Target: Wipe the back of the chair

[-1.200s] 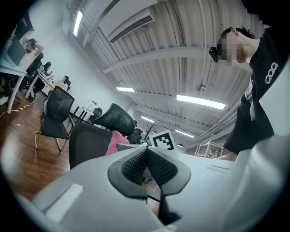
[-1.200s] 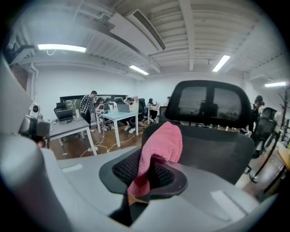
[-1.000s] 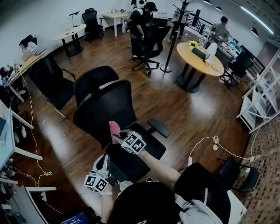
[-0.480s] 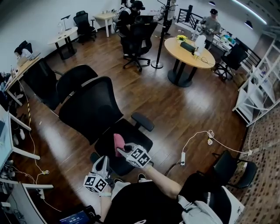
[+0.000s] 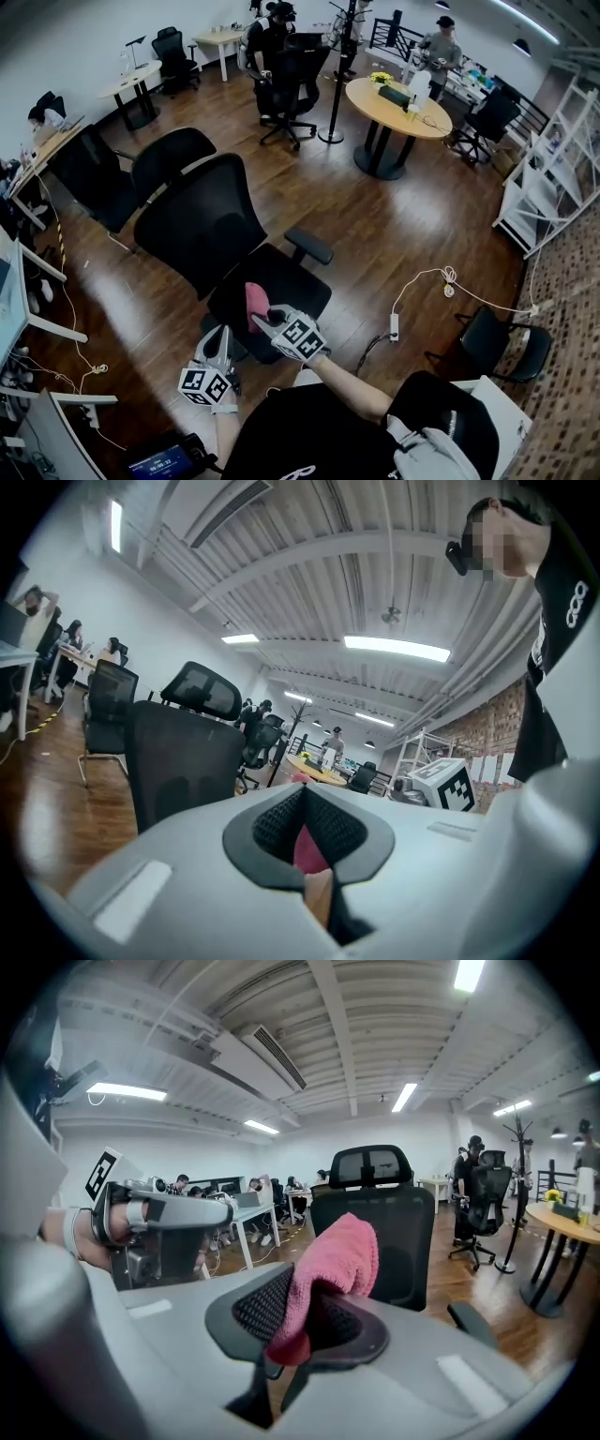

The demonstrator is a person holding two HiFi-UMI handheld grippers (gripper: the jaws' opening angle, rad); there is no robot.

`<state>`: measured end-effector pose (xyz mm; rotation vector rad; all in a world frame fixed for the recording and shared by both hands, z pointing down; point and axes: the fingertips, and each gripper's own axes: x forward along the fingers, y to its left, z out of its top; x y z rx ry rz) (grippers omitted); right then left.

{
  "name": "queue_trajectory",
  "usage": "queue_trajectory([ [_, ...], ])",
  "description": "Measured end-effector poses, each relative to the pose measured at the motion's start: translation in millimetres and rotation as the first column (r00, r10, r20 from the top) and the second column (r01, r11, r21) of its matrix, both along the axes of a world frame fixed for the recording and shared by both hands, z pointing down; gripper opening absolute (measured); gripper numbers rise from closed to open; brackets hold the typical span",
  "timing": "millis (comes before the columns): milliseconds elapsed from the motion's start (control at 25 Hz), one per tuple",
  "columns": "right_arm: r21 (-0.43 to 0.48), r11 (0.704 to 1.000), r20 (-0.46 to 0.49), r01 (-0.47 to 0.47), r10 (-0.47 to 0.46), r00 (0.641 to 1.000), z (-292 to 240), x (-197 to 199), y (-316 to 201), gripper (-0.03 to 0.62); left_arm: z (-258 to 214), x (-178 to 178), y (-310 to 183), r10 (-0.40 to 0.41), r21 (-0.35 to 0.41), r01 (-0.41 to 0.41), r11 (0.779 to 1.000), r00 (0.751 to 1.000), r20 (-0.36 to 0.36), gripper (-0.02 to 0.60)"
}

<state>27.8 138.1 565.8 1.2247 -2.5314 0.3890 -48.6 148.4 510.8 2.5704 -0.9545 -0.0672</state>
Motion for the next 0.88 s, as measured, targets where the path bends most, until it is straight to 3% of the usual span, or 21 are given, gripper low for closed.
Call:
queue_trajectory([
  [280, 0.007, 1.0, -0.014, 0.029, -0.029, 0.999, 3.7, -35.7, 21.1, 0.044, 5.8, -31.1, 7.6, -0.003, 0.007, 0.003, 1.0, 1.0, -0.015, -0.009],
  [880, 0.011, 1.0, -0.031, 0.019, -0.019, 0.999, 5.6, -41.4, 28.2, 0.043, 10.0, -32.3, 24.1, 0.028, 0.0, -0.028, 1.0, 0.999, -0.047, -0.009],
])
